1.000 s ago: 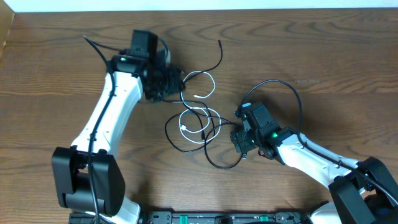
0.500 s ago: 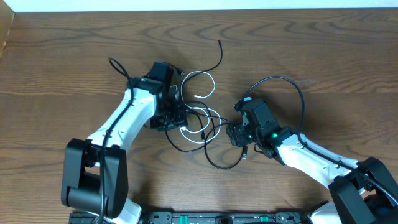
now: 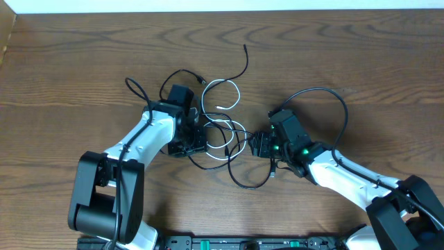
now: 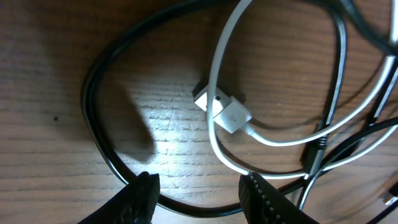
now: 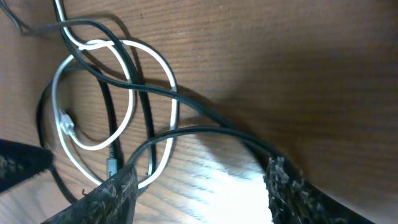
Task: Untangle cables
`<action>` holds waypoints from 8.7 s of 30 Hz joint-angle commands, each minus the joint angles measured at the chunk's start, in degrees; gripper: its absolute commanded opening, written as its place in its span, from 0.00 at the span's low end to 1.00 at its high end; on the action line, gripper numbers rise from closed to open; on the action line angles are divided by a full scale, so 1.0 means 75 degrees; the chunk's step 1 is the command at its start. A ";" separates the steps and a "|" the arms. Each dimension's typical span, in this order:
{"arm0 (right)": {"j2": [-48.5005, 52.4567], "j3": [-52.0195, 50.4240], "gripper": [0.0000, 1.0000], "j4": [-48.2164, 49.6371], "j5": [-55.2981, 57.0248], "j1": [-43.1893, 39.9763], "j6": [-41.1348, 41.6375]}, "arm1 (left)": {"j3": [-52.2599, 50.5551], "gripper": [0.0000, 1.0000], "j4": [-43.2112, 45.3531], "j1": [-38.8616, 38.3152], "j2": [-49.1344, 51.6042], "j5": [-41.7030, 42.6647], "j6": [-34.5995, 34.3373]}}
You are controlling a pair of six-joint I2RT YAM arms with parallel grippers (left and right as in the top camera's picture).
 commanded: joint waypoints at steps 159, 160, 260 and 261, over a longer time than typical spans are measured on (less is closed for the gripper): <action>0.3652 0.4817 0.75 -0.3599 -0.0358 -0.0793 -1.0978 | -0.0670 0.46 0.0201 -0.0017 -0.0026 -0.0070 -0.0017; 0.3649 0.4817 0.73 -0.3602 -0.0356 -0.0801 -1.0888 | -0.0670 0.46 0.0198 -0.0017 -0.0026 -0.0070 -0.0017; 0.0941 0.4811 0.01 -0.4774 -0.5502 -0.1728 -0.7956 | -0.0670 0.46 0.0178 -0.0017 -0.0026 -0.0067 -0.0017; 0.0755 0.4811 0.01 -0.4774 -0.5537 -0.1833 -0.7959 | -0.0670 0.47 0.0178 -0.0017 -0.0026 -0.0070 -0.0017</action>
